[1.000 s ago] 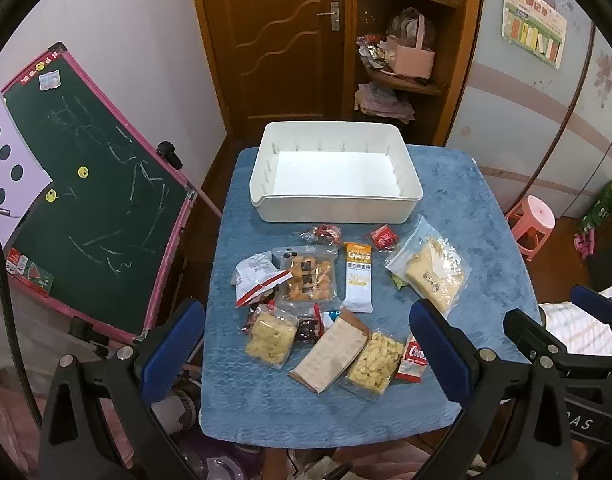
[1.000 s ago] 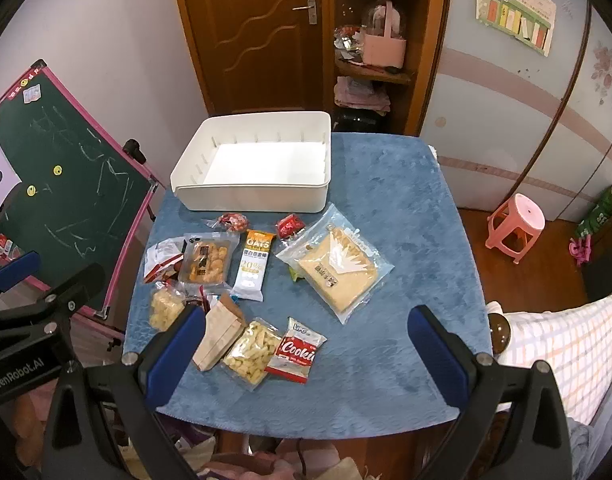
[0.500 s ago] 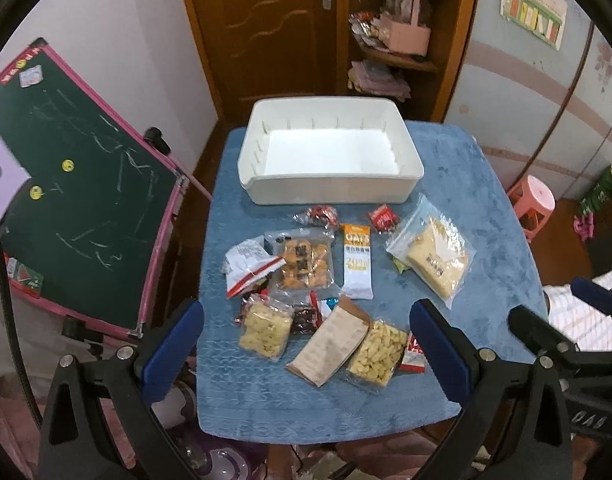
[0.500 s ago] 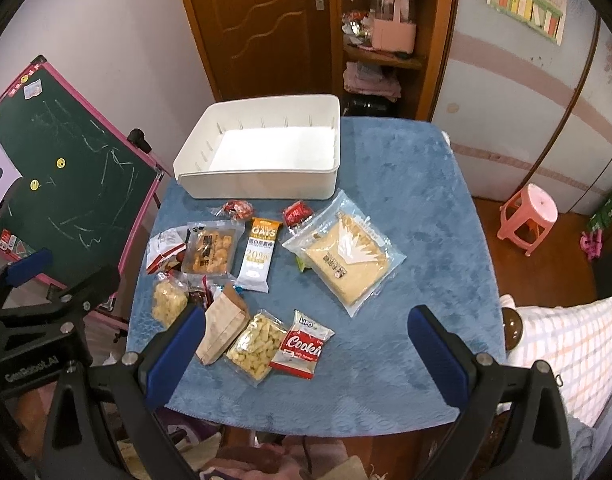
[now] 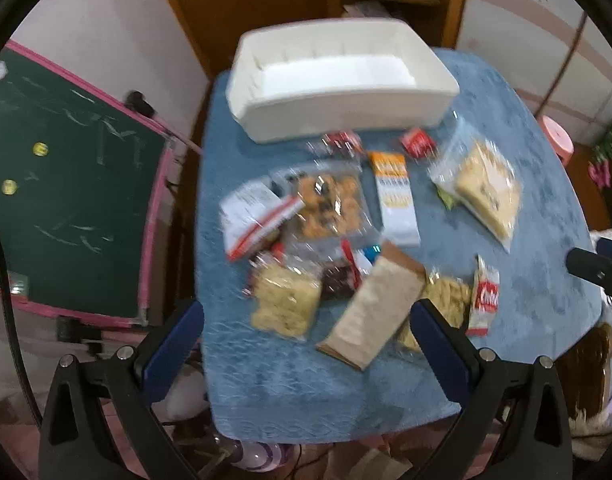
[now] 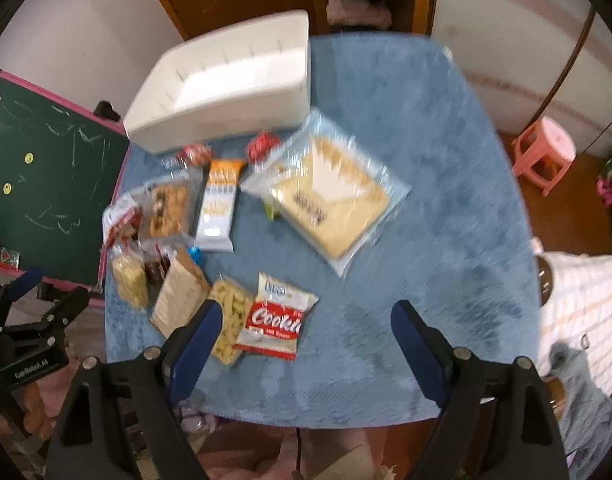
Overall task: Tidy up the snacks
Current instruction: 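Grasp the brown paper bag with the left tool while the right tool grasps the Lipo Cookie packet, then carry both packets into the white basket and open both tools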
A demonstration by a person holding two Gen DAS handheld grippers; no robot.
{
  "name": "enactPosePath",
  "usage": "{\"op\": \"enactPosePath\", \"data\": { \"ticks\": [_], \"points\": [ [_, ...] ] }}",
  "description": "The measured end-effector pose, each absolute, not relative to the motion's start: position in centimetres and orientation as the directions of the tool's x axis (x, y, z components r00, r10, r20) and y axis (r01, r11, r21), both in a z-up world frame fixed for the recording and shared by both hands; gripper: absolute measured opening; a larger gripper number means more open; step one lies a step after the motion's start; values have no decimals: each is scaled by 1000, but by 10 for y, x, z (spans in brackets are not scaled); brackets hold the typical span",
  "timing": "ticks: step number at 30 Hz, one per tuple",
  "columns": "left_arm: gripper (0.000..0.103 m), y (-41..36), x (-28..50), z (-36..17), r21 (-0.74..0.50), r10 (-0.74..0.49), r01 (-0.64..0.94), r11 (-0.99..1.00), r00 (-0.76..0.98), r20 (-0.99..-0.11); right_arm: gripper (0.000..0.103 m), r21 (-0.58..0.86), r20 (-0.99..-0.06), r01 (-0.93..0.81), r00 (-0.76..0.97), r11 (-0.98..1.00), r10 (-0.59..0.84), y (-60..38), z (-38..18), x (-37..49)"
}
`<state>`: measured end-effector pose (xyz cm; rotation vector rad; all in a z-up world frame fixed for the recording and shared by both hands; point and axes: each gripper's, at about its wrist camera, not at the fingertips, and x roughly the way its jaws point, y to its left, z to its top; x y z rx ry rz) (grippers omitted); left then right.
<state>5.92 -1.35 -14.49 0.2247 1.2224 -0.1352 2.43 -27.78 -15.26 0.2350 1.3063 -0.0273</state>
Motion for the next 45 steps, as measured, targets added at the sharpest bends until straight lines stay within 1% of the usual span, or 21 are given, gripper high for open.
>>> {"op": "enactPosePath", "data": {
  "ticks": [5,7,8,9,13,20,22,23,24,25,26,28,32,35,37,39,42,45],
  "points": [
    [102,-11,62,-183,-49,-116,251,967,260,-959,86,259,-956,170,186,951,227,-281,-193,29],
    [97,-13,63,-199,-82,-145,255,964,241,-960,86,292,-950,178,169,940,263,-281,-210,32],
    [92,-14,63,-205,-89,-151,258,962,232,-961,85,308,-945,178,166,934,280,-281,-216,34],
    [89,-16,63,-213,-97,-158,263,960,221,-963,85,321,-942,179,164,930,294,-280,-222,35],
    [87,-23,66,-237,-105,-163,282,954,191,-968,78,376,-925,183,140,908,355,-277,-245,40],
    [87,-40,68,-261,-60,-118,314,948,168,-979,74,411,-911,197,88,890,402,-268,-278,49],
    [87,-44,67,-263,-45,-105,324,945,170,-980,65,412,-911,189,61,891,409,-262,-287,50],
    [88,-47,67,-264,-35,-96,329,944,170,-981,65,420,-907,186,62,888,416,-260,-290,50],
    [88,-47,68,-265,-27,-88,332,943,170,-982,62,419,-908,183,72,889,413,-259,-290,50],
    [88,-48,68,-266,-24,-85,335,942,168,-982,56,421,-907,175,74,890,414,-258,-289,50],
    [89,-49,66,-264,-24,-84,337,941,165,-983,53,427,-904,159,73,890,421,-256,-287,51],
    [89,-51,65,-264,-25,-82,337,941,154,-985,50,410,-912,143,67,901,404,-255,-285,52],
    [89,-58,66,-267,-70,-110,326,943,105,-988,49,307,-951,93,76,947,301,-251,-273,51],
    [89,-62,68,-272,-34,-75,321,946,119,-990,49,244,-968,76,75,967,238,-263,-267,46],
    [91,-62,73,-277,-38,-76,300,953,116,-990,49,219,-974,78,72,973,213,-268,-265,44],
    [91,-59,78,-280,-58,-92,278,959,110,-990,49,202,-978,81,69,976,197,-275,-264,42],
    [91,-53,86,-285,-41,-73,252,967,117,-990,49,193,-980,91,66,977,188,-283,-263,39],
    [90,-47,92,-294,-59,-76,217,974,67,-995,49,195,-980,96,61,976,190,-294,-268,31]
  ]
}}
